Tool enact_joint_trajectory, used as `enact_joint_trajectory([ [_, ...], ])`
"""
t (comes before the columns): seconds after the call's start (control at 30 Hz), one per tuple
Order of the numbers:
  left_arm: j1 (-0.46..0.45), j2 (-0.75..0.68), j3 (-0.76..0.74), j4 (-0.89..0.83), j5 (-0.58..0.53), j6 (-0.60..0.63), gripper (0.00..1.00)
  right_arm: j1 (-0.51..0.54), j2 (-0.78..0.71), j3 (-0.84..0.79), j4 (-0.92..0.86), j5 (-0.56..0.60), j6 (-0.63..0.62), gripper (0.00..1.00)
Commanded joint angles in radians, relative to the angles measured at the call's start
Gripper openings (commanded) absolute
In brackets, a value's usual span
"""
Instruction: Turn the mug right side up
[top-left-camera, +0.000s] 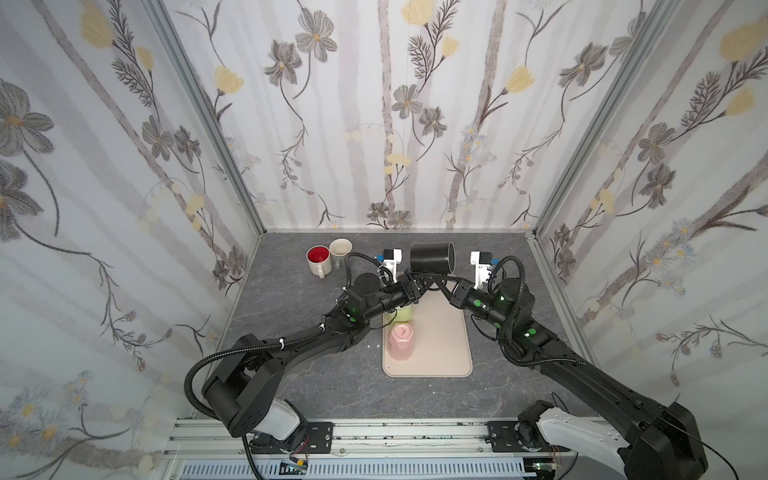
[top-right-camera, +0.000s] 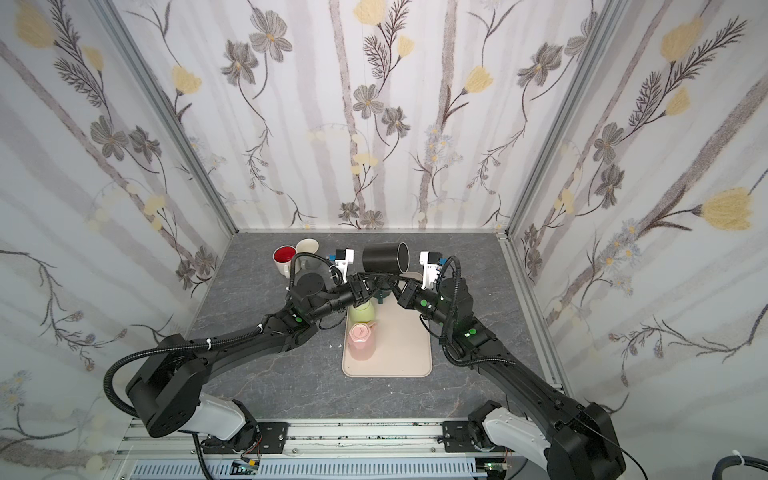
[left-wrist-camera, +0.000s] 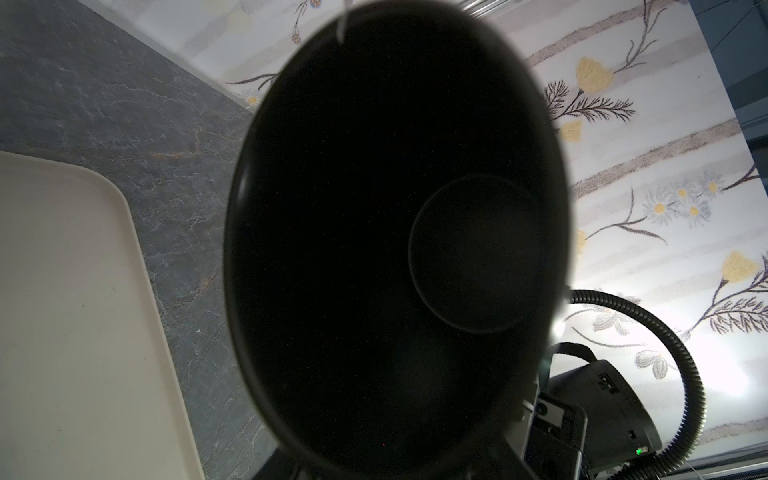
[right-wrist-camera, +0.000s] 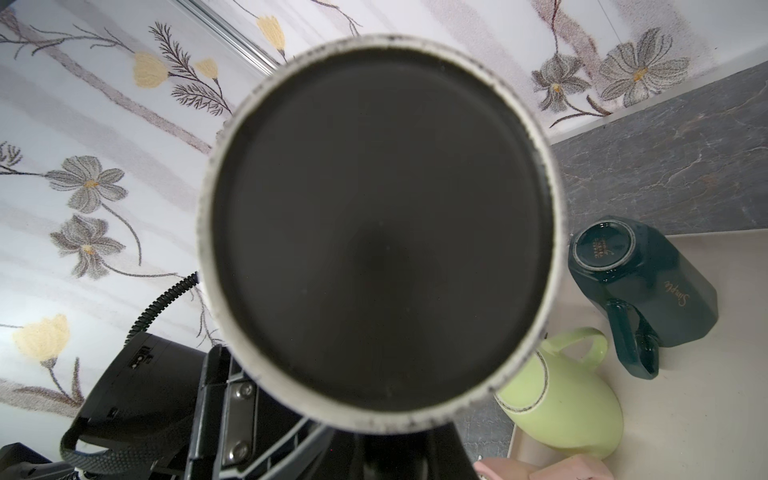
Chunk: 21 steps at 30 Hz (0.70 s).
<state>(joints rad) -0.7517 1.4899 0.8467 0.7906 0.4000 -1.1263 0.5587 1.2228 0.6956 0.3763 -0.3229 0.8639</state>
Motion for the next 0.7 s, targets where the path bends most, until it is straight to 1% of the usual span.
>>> enact_joint_trajectory([
  [0.0, -0.004, 0.005, 0.008, 0.172, 0.034, -0.017, 0.41, 0.001, 0.01, -0.007, 0.024, -0.023, -0.028, 0.0],
  [0.13, -0.004, 0.007, 0.006, 0.175, 0.037, -0.016, 0.34, 0.0, 0.006, -0.024, 0.025, -0.03, -0.022, 0.0],
  [0.27, -0.003, 0.005, 0.006, 0.134, 0.029, -0.005, 0.29, -0.005, -0.007, -0.04, 0.011, -0.022, -0.017, 0.0],
  [0.4, -0.003, -0.004, 0.007, 0.097, 0.022, 0.015, 0.22, -0.006, -0.02, -0.049, 0.005, -0.021, -0.016, 0.0],
  [0.43, -0.002, -0.005, 0.01, 0.082, 0.02, 0.024, 0.15, -0.008, -0.022, -0.049, 0.003, -0.021, -0.016, 0.0],
  [0.47, -0.004, -0.009, 0.014, 0.058, 0.016, 0.033, 0.04, -0.007, -0.022, -0.051, 0.002, -0.021, -0.016, 0.0],
  [0.5, -0.003, -0.013, 0.018, 0.027, 0.01, 0.044, 0.0, -0.006, -0.023, -0.051, 0.0, -0.02, -0.016, 0.0],
  [0.67, -0.004, -0.051, 0.035, -0.115, -0.029, 0.13, 0.0, -0.006, -0.023, -0.048, -0.004, -0.018, -0.016, 0.0],
])
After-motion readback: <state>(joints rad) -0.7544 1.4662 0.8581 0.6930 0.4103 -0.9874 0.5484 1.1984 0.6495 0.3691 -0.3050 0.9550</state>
